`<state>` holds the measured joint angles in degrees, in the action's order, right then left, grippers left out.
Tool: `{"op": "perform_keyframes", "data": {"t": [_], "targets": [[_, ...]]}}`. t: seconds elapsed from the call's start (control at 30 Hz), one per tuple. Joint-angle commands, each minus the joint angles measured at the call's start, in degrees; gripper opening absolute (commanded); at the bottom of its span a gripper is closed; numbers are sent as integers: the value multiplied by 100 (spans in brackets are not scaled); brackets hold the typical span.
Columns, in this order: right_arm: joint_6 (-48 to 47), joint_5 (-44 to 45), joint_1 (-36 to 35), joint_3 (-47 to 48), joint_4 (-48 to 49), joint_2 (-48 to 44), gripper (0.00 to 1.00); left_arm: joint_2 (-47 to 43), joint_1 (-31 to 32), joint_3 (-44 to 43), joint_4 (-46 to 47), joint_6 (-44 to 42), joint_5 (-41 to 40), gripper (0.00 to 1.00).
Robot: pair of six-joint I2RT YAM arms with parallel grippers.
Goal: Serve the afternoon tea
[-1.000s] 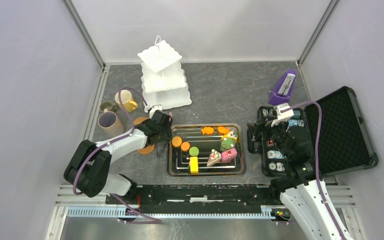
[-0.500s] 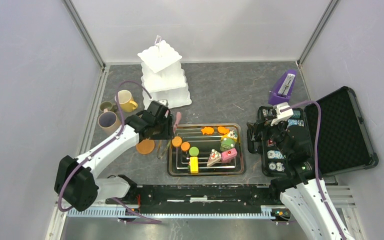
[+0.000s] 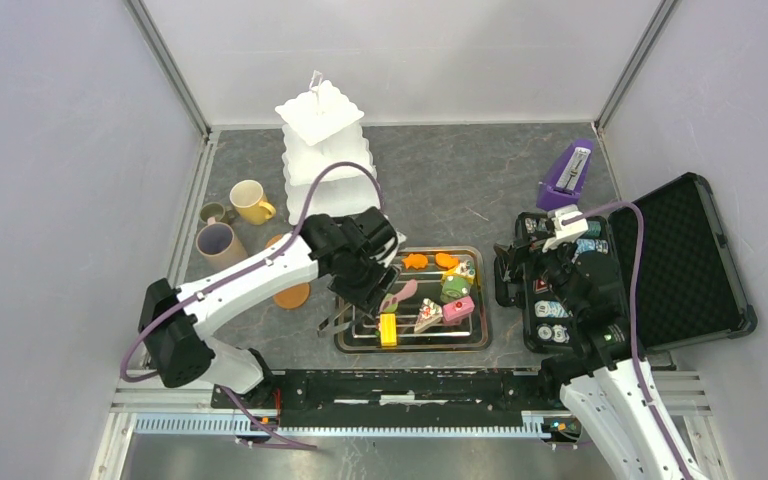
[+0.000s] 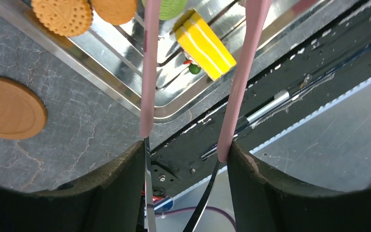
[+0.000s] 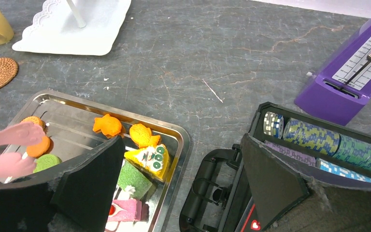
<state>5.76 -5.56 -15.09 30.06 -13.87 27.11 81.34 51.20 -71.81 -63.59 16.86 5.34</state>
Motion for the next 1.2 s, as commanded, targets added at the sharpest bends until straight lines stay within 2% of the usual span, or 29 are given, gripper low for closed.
{"op": "perform_keyframes", "data": {"t": [0.0,0.17,0.33,0.63,0.97,1.17], "targets": [[30,64,24,-66,80,-124,98,225,467,-491,-410,-473,-421,66],[17,146,24,-53,-20,-219,98,548,694,-687,-350,-266,-490,66],[11,192,24,-5,-83,-252,98,680,825,-697,-151,191,-149,66],[65,140,24,-107,-5,-237,98,846,1179,-407,278,797,-147,68],[70,138,24,-124,-4,-263,98,1172,1423,-273,531,1019,-508,67],[52,167,18,-132,-31,-274,98,1345,1615,-226,556,1106,-1020,66]]}}
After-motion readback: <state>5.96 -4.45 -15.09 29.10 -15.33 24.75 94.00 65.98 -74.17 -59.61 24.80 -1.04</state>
